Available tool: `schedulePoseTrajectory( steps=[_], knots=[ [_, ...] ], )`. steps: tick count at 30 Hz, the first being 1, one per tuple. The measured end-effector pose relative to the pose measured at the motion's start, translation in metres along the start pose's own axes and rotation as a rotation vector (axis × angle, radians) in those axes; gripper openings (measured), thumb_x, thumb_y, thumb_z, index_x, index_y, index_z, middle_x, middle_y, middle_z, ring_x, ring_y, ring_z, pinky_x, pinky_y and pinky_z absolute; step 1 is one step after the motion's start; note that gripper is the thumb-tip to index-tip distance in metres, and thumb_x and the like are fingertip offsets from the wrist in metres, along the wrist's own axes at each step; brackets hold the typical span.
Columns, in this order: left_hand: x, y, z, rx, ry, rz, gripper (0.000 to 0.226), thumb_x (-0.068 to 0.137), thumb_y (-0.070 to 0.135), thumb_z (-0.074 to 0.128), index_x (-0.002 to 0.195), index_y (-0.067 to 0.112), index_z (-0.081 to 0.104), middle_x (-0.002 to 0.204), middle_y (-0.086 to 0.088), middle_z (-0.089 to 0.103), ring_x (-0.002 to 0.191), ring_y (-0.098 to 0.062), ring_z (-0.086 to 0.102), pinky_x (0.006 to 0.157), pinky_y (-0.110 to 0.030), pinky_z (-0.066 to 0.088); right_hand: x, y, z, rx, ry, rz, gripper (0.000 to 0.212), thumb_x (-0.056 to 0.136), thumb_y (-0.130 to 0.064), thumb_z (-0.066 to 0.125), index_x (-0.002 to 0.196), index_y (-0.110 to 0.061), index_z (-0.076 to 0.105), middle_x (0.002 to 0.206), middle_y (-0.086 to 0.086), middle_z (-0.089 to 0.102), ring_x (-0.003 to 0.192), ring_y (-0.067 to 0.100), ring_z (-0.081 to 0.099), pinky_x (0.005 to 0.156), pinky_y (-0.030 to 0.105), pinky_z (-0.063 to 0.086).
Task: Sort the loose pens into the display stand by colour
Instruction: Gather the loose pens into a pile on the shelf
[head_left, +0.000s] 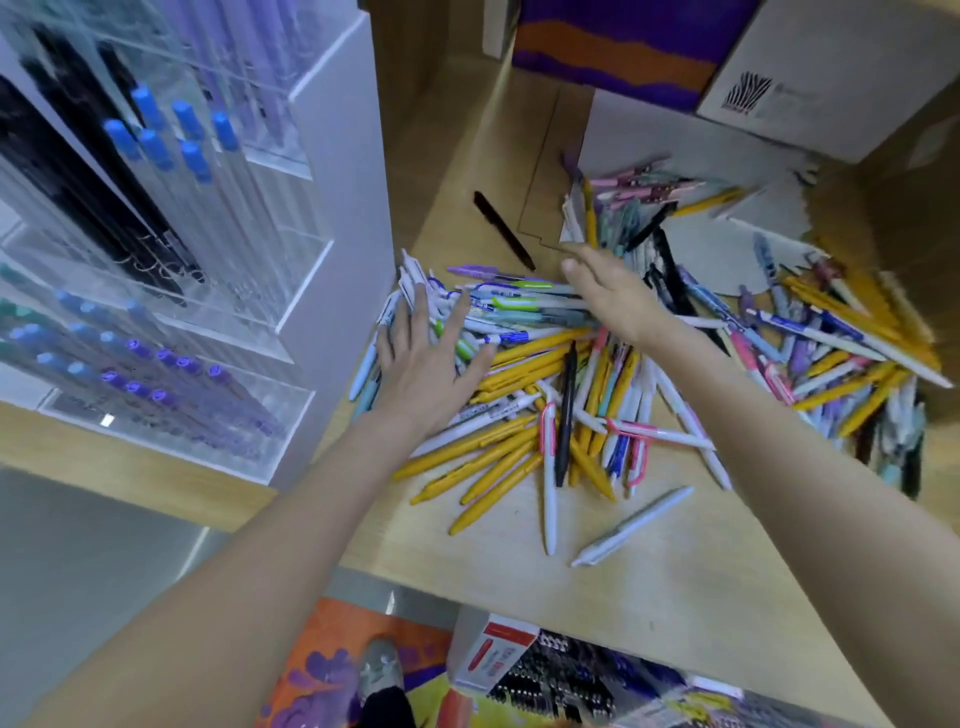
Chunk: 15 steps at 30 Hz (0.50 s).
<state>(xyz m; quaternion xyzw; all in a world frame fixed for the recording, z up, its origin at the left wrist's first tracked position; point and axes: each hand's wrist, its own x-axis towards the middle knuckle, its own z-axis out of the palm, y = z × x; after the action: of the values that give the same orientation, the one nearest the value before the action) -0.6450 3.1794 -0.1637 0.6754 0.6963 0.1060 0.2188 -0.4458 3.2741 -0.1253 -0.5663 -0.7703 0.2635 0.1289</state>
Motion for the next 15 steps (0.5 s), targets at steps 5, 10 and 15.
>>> schedulePoseTrajectory(
  steps=[5, 10, 15],
  knots=[
    [0.0, 0.026, -0.007, 0.078, 0.086, -0.015, 0.06, 0.094, 0.057, 0.023, 0.147, 0.038, 0.003, 0.156, -0.008, -0.012, 0.142, -0.026, -0.016, 0.112, -0.05, -0.009, 0.003, 0.054, -0.031, -0.08, 0.04, 0.008, 0.047, 0.101, -0.034, 0.036, 0.14, -0.009, 0.039, 0.144, 0.014, 0.039, 0.134, 0.03, 0.032, 0.109, 0.038, 0.024],
    [0.056, 0.047, -0.016, 0.121, 0.138, 0.051, 0.056, 0.096, 0.054, 0.023, 0.147, 0.037, 0.008, 0.157, -0.009, -0.005, 0.143, -0.03, -0.01, 0.114, -0.047, -0.003, 0.048, 0.084, -0.051, -0.179, 0.137, 0.107, 0.046, 0.098, -0.043, 0.036, 0.142, -0.03, 0.035, 0.153, 0.006, 0.022, 0.14, 0.035, 0.016, 0.113, 0.049, 0.016],
    [0.127, 0.057, -0.006, 0.148, -0.045, 0.14, 0.054, 0.095, 0.055, 0.021, 0.146, 0.039, 0.014, 0.157, 0.004, -0.003, 0.143, -0.032, -0.006, 0.114, -0.049, 0.005, 0.127, 0.1, -0.054, -0.313, 0.166, 0.208, 0.049, 0.098, -0.045, 0.033, 0.145, -0.031, 0.029, 0.154, 0.016, 0.013, 0.144, 0.029, 0.008, 0.114, 0.045, 0.004]
  ],
)
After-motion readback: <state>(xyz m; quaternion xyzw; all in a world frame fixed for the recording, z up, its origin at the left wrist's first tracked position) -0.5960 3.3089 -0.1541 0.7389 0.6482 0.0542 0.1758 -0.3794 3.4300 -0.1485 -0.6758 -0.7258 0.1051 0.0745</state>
